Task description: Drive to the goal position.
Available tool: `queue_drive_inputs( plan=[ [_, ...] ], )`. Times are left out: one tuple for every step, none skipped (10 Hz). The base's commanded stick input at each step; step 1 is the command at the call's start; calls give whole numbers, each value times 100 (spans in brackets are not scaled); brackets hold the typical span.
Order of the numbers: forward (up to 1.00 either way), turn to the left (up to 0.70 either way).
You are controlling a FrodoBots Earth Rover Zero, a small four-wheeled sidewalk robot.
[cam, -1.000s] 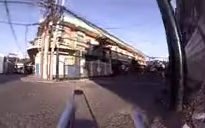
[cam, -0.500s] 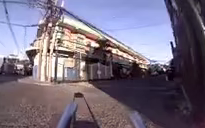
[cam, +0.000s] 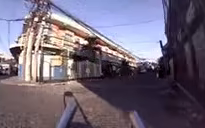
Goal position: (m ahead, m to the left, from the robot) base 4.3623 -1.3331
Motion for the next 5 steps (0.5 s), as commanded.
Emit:
queue_drive_inputs(
  plan=[
    [85, -34],
    [85, -34],
    [85, -34],
    [85, -34],
    [85, -34]
  ],
)
